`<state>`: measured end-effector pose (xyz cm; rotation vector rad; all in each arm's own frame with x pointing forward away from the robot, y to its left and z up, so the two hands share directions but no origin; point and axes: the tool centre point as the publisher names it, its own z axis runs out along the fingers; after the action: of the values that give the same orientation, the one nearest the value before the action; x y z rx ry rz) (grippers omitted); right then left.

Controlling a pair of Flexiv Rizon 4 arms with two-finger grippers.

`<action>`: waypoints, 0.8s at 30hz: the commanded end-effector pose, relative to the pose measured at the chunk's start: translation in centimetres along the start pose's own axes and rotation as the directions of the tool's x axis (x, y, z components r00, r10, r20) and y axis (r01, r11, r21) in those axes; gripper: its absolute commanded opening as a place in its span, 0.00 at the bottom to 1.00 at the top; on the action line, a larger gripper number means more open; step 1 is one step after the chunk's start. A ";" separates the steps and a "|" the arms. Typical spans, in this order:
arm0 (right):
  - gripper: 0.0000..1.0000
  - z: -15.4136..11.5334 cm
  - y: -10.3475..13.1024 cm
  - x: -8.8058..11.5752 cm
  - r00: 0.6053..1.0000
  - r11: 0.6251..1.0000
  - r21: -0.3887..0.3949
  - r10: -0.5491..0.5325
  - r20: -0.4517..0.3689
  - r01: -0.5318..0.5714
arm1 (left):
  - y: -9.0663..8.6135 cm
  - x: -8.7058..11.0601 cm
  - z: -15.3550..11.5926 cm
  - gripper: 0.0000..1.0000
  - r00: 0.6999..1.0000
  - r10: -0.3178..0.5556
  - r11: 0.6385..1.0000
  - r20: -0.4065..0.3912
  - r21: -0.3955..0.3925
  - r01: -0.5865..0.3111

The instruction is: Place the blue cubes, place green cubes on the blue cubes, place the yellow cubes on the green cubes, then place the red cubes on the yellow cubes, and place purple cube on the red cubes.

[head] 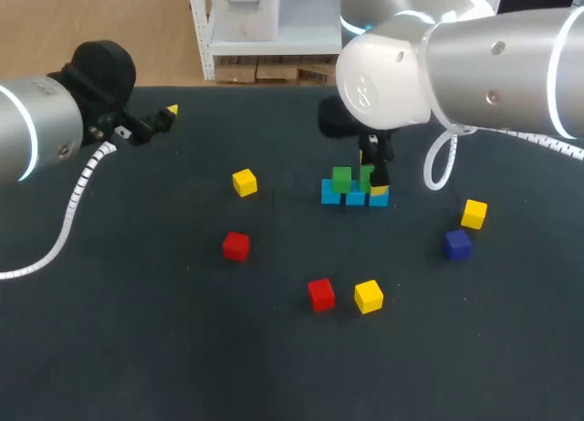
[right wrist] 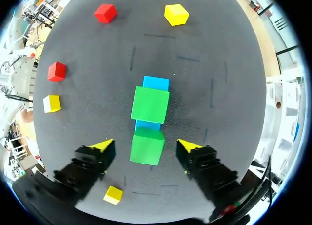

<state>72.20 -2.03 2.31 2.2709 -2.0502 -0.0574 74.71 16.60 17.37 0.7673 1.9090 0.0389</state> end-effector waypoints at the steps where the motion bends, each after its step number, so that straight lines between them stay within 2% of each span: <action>1: 1.00 -0.2 0.4 0.4 1.000 1.000 0.017 0.015 0.021 -0.015 | -0.1 0.0 0.1 1.00 1.000 0.000 1.000 0.001 -0.004 0.000; 10: 1.00 -2.2 0.7 1.8 0.997 0.995 0.083 0.061 0.036 -0.064 | -0.1 0.0 0.1 1.00 1.000 0.000 1.000 0.001 -0.004 0.000; 19: 1.00 -4.6 1.7 6.3 0.978 0.968 0.142 0.211 0.000 -0.209 | -0.1 0.0 0.1 1.00 1.000 0.000 1.000 0.001 -0.004 0.000; 24: 1.00 -5.0 2.3 7.6 0.970 0.957 0.158 0.240 0.034 -0.242 | -0.1 0.0 0.1 1.00 1.000 0.000 1.000 0.001 -0.004 0.000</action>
<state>72.30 -8.42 7.40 2.0336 -2.3405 0.0389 74.71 16.60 17.37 0.7673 1.9091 0.0390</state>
